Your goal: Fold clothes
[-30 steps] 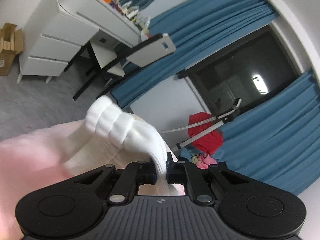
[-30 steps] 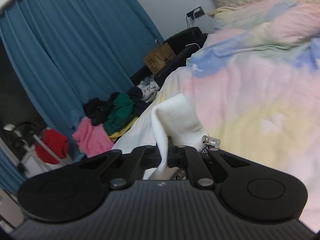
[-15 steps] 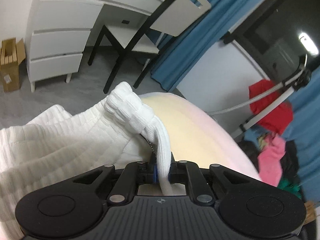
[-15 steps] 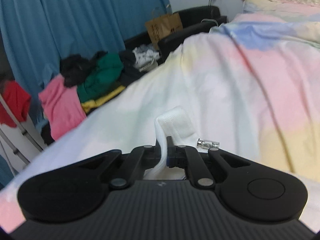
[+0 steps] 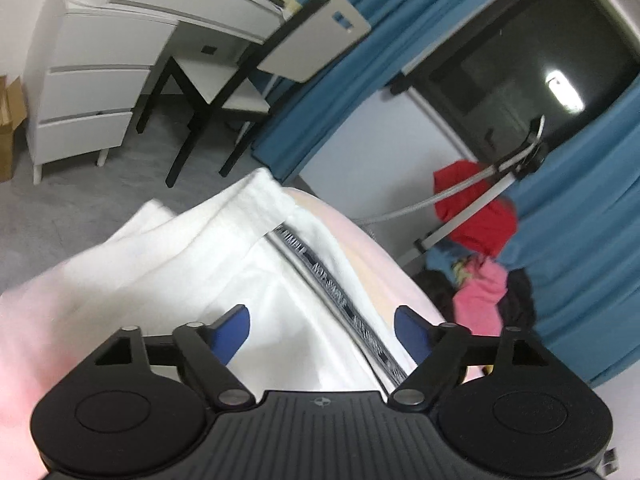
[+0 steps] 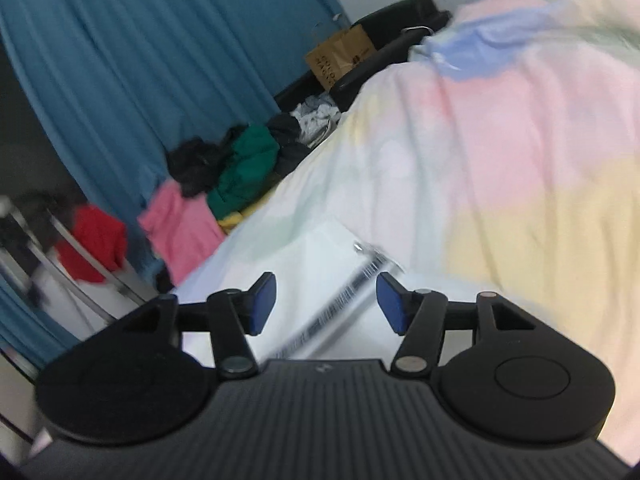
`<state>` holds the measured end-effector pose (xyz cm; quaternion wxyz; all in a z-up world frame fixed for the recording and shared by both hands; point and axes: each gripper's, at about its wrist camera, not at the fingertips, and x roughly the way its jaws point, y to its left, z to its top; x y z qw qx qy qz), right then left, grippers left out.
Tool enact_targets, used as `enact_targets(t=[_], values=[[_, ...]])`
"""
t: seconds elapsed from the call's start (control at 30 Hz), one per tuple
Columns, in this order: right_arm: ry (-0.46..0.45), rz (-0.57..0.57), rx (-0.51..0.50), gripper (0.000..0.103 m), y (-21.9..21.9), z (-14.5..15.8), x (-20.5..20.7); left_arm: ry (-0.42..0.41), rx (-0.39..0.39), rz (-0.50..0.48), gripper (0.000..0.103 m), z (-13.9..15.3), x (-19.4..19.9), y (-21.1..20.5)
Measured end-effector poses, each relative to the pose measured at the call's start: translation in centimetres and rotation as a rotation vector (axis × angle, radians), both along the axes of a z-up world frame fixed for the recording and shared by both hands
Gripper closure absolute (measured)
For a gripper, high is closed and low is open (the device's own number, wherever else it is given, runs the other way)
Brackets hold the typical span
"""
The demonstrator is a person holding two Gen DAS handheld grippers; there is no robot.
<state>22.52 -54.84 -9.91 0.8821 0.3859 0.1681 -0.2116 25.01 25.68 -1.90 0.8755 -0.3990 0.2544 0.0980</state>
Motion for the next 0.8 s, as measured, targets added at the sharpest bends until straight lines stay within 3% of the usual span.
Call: enact_targets(t=[0.13,0.3,0.4,0.47,0.63,0.73,0.8], values=[[-0.084,-0.085,0.223,0.044,-0.6,-2.5,-7.0,-0.036,-0.098,0.062,0.009,-1.3,-5.3,0.1],[0.010,-0.022,0.436,0.044,-1.5,-5.5,-8.7,-0.004,-0.241,0.126,0.008,-5.1,-8.6,0.4],[0.017,0.040,0.437,0.044,-1.6,-6.4,-7.7,0.026,-0.331,0.144,0.009,-7.4,-8.7,1.0],[0.016,0.027,0.428,0.044,-1.7,-7.4,-6.7,0.007,-0.351,0.161,0.010,-8.4,-8.4,1.5],[-0.057,0.014,0.391,0.045,-2.2,-8.7,-3.5,-0.067,-0.277,0.170,0.021,-9.6,-6.1,1.8],[-0.050,-0.004,0.288,0.055,-1.7,-8.4,-1.7,-0.078,-0.215,0.188,0.038,-10.0,-5.0,1.3],[-0.050,-0.017,0.226,0.066,-1.6,-8.2,-0.6,-0.069,-0.193,0.212,0.060,-10.2,-4.9,1.2]])
